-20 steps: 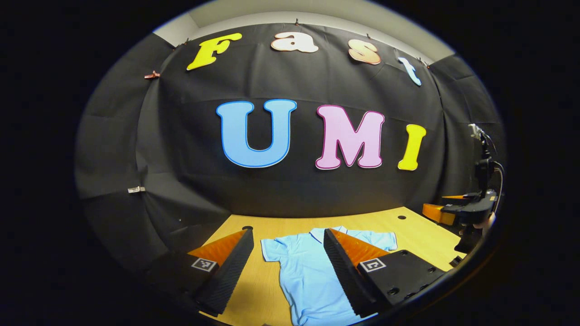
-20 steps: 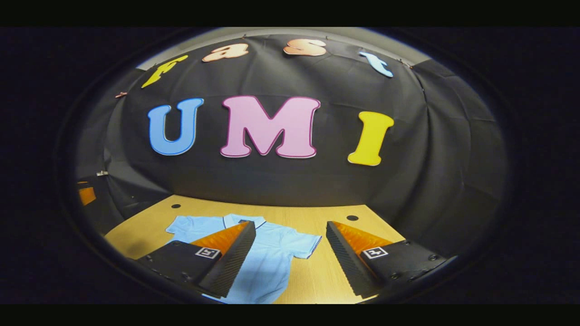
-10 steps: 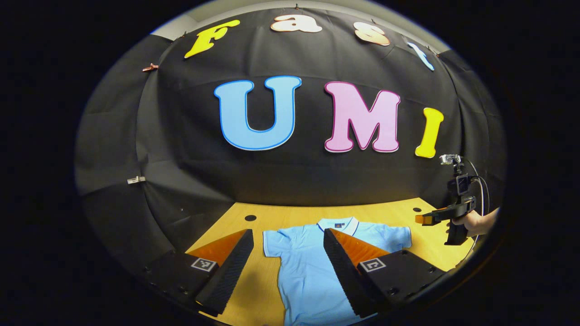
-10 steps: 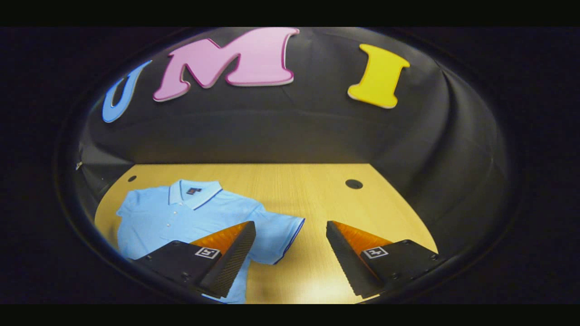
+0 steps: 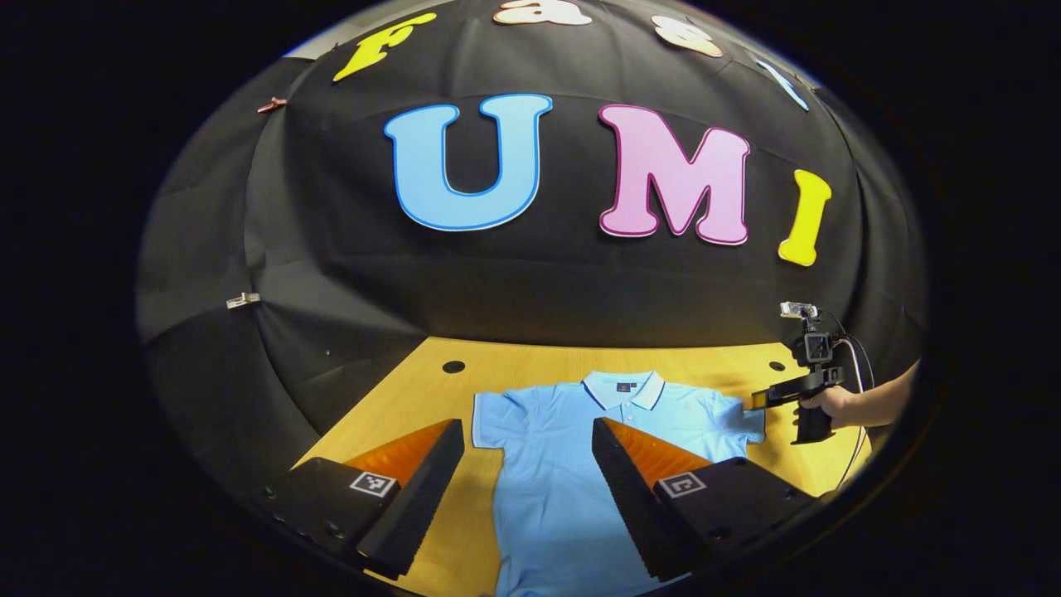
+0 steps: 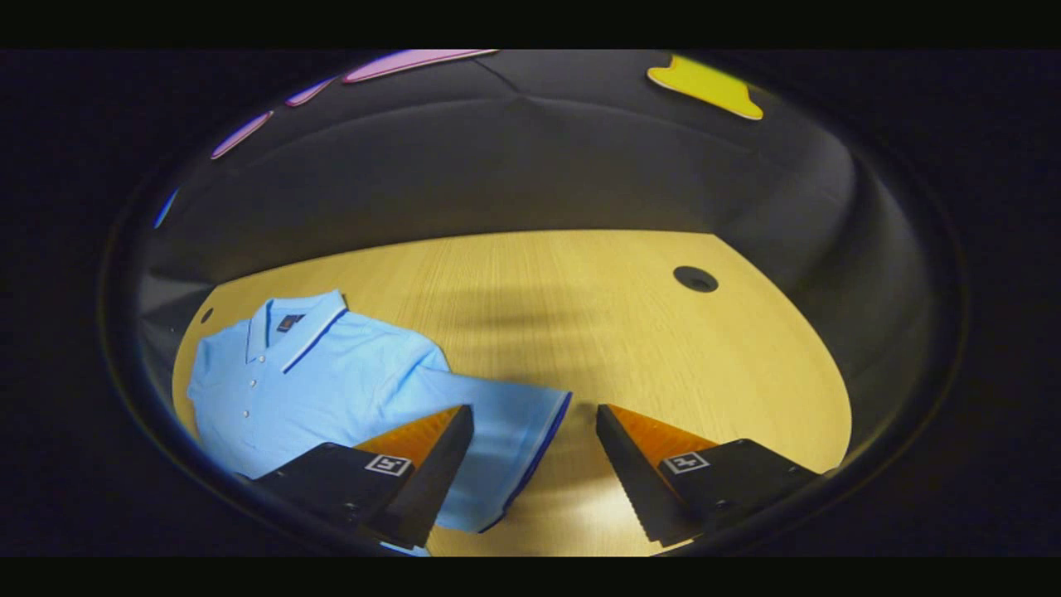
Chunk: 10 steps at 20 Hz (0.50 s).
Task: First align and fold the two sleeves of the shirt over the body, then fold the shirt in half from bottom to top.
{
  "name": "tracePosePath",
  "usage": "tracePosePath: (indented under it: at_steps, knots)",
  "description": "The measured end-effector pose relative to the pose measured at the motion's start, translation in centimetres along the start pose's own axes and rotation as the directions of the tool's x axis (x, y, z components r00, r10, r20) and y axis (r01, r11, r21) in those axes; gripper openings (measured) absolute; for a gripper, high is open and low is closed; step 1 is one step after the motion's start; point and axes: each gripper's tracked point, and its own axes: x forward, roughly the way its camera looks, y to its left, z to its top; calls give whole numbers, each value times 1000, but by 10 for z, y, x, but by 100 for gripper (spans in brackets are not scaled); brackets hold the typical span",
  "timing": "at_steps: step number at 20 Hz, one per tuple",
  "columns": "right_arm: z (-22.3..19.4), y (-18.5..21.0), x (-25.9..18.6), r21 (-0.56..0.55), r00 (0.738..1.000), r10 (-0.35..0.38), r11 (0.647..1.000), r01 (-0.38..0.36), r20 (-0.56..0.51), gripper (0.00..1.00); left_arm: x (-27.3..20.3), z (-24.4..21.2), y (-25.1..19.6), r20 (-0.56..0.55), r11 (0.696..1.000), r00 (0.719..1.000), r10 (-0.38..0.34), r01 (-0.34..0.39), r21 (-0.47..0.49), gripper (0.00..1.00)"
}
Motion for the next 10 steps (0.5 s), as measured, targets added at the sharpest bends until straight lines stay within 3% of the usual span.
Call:
tracePosePath:
  at_steps: [2,4,5,6,9,10]
  knots:
    - [3,4,3,-3,1000,13,1000,-13,12,86,4,1,-2,0,1000,1000,10,-10,-9,99]
    - [4,12,6,-13,999,33,999,-32,27,71,5,2,-3,4,1000,1000,19,-19,-22,99]
    - [7,16,6,-16,999,39,999,-39,33,36,6,3,-3,5,999,1000,22,-22,-24,99]
    - [6,21,6,-13,999,41,999,-40,33,35,6,4,-5,6,999,1000,23,-23,-25,99]
    - [7,27,5,-12,999,24,1000,-24,29,0,5,0,-3,-3,1000,1000,18,-18,-25,99]
    - [5,30,4,-4,999,26,1000,-26,20,3,3,-1,-1,-4,1000,1000,17,-17,-26,99]
